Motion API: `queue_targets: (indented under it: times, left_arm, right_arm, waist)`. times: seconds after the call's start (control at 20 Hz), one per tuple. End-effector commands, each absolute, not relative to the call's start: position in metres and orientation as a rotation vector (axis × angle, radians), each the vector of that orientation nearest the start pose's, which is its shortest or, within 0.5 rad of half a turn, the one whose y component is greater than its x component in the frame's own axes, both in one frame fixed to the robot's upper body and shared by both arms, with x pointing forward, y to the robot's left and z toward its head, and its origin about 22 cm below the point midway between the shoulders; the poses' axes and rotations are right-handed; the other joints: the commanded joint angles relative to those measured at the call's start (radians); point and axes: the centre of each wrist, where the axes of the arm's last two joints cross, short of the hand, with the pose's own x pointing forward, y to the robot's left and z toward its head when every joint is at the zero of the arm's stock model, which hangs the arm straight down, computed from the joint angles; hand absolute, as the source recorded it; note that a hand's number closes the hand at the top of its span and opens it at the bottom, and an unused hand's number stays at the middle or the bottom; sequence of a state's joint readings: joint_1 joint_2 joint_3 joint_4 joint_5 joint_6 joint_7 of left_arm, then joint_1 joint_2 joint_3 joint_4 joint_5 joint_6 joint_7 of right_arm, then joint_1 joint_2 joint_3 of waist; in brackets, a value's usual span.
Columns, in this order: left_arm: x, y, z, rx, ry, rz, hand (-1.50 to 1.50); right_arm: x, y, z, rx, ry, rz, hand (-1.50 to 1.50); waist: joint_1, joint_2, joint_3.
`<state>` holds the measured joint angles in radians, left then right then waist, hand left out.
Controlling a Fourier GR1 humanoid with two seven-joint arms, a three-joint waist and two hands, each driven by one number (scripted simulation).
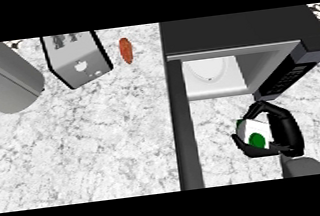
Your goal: Pick up the milk, place it into the microwave and close the microwave
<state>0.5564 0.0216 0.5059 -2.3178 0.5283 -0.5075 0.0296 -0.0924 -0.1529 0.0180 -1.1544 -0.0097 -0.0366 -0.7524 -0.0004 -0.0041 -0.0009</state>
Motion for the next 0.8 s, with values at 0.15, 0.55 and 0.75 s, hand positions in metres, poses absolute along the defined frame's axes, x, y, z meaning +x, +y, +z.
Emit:
queue_targets:
  times: [0.15, 0.55, 0.75]
  left_arm:
    - [0.052, 0.347, 0.098, -0.015, -1.914, 0.016, -1.50]
    - [0.064, 0.348, 0.111, 0.008, -1.928, 0.032, -1.50]
    - [0.062, 0.350, 0.123, -0.016, -1.948, 0.013, -1.50]
  right_arm:
    - [0.293, -0.235, -0.027, -0.147, -1.994, 0.152, 1.50]
    - [0.348, -0.215, 0.007, -0.375, -1.946, 0.334, 1.50]
    - [0.383, -0.208, 0.013, -0.435, -1.912, 0.360, 1.50]
  waist:
    - [0.014, 0.003, 0.000]
    - [0.021, 0.006, 0.001]
    - [0.035, 0.010, 0.002]
